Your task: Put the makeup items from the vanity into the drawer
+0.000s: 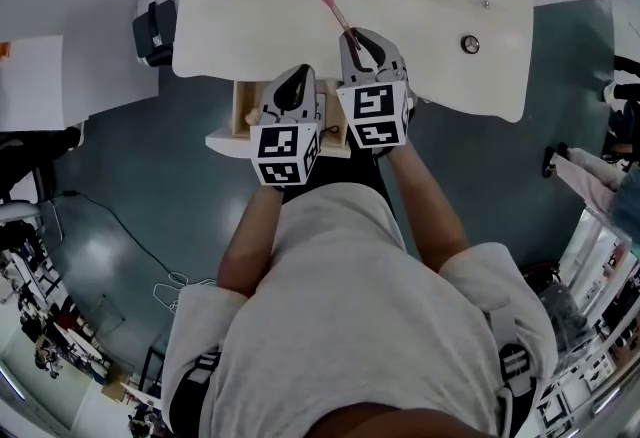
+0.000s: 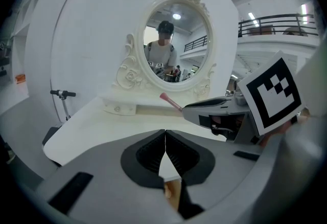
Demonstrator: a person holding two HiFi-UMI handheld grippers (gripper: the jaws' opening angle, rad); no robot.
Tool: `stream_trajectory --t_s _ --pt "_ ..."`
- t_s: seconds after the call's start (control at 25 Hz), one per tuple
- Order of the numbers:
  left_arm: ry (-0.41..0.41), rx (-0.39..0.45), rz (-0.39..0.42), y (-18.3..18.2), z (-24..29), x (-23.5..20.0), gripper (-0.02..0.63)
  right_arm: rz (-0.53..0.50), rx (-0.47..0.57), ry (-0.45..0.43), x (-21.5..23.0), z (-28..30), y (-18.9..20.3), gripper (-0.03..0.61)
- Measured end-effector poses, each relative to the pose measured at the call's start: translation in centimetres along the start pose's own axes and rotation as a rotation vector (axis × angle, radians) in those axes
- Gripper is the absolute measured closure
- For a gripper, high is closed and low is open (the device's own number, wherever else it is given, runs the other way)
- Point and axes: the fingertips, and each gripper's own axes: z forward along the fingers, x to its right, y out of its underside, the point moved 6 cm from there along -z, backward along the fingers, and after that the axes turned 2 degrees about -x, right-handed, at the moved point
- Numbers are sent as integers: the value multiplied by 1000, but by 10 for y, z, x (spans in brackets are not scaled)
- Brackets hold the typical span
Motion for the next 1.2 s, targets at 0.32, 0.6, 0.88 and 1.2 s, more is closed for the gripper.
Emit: stream_trajectory --t_s 0.32,0.6,0.88,1.2 --pt "-1 -6 -10 16 -23 -20 606 -3 14 -54 -44 -3 3 529" --pt "-109 -6 -86 44 -54 -48 606 -100 20 -209 -96 5 6 529" --pt "-205 -2 -159 64 -72 -76 607 -200 -20 -354 -141 19 7 529" --pt "-303 -14 -294 107 -78 -86 606 -307 -101 -492 -172 34 40 529"
